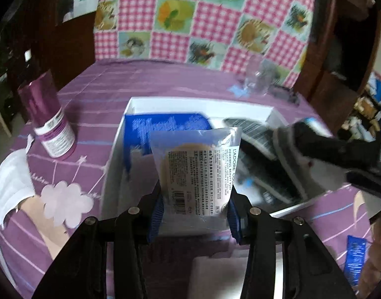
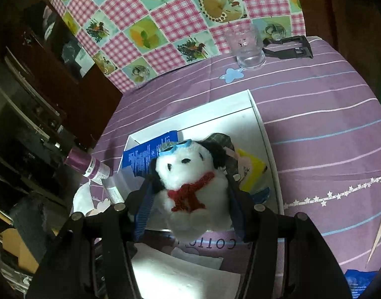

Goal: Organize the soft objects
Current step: 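Lower the plush dog into the box with the right tool while left tool lowers the wrapped package in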

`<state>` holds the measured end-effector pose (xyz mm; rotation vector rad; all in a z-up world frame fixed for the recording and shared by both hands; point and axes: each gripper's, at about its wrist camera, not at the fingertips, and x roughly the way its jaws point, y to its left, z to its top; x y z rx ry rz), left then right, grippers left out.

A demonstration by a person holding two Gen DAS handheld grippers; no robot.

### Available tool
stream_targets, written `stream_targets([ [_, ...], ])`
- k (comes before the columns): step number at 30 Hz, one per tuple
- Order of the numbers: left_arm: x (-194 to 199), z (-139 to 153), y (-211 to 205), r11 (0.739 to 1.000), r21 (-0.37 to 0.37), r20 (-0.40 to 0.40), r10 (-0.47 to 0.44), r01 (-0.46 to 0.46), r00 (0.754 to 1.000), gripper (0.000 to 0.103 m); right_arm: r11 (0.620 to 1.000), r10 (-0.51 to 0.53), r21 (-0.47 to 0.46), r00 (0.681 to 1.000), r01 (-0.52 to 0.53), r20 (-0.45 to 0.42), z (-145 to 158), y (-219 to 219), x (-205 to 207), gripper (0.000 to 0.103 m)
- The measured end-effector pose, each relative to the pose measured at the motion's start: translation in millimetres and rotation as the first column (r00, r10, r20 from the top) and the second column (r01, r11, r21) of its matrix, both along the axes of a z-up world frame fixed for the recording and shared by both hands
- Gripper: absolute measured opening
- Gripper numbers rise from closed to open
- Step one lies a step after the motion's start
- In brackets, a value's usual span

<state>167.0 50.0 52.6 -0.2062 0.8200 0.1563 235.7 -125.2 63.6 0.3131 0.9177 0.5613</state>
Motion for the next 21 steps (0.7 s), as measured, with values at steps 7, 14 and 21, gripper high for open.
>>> stream_targets([
  [7, -3, -7, 11, 0.998, -0.059, -0.048, 0.017, -0.020, 0.999, 0.044, 1.000, 0.008, -0.015, 1.000, -0.008, 0.002, -1, 2, 0, 0.057],
  [14, -15, 3, 13, 0.989, -0.145, 0.041, -0.005, 0.011, 0.999, 0.084, 1.000, 0.020, -0.016, 1.000, -0.020, -0.003, 0, 2, 0, 0.057],
  [21, -22, 12, 18, 0.987, -0.163, 0.092, 0.009, 0.006, 0.996, 0.084, 0.999, 0.028, 0.017, 1.000, -0.028, -0.013, 4, -2, -1, 0.057],
])
